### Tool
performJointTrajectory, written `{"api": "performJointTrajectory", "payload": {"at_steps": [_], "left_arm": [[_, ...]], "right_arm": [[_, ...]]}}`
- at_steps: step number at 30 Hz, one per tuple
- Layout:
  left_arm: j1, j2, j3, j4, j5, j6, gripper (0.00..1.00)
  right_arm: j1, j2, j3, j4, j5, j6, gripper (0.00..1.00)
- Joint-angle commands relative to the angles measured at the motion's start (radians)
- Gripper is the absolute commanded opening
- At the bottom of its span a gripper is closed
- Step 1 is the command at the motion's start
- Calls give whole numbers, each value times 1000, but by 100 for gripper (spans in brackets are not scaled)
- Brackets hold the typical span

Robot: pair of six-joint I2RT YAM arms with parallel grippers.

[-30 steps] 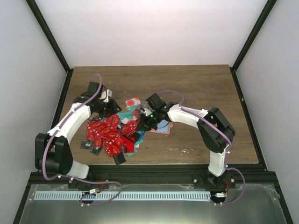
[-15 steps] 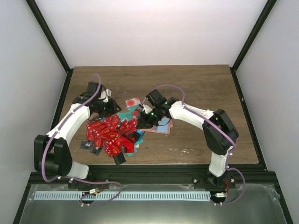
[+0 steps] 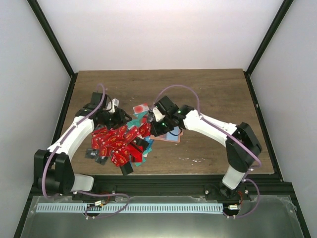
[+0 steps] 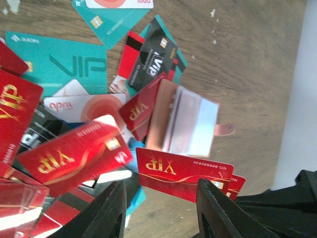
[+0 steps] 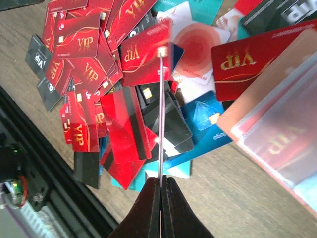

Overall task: Put the credit cards into the card holder
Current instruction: Pick up the credit card from the center of the board.

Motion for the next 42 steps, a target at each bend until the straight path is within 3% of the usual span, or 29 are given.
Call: {"api": "performJointTrajectory", "payload": {"at_steps": [1, 9, 16, 29, 32, 42], "left_arm": [[-1, -60, -9, 19, 74, -192, 42], [-2, -130, -40, 109, 137, -547, 50], [-3, -113, -102, 232, 206, -726, 56], [-2, -68, -101, 295, 236, -739, 55], [-3, -69, -107, 296, 236, -737, 50], [-2, -78, -114, 299, 220, -739, 15]], "right_arm": [[15, -114, -80, 172, 146, -73, 1], [67, -120, -83, 284, 289, -181, 1], [141, -135, -74, 328, 397, -250, 1], [201, -107, -45, 320, 454, -293, 1], [203, -108, -46, 330, 454, -287, 1], [214, -94, -44, 325, 446, -263, 1]]}}
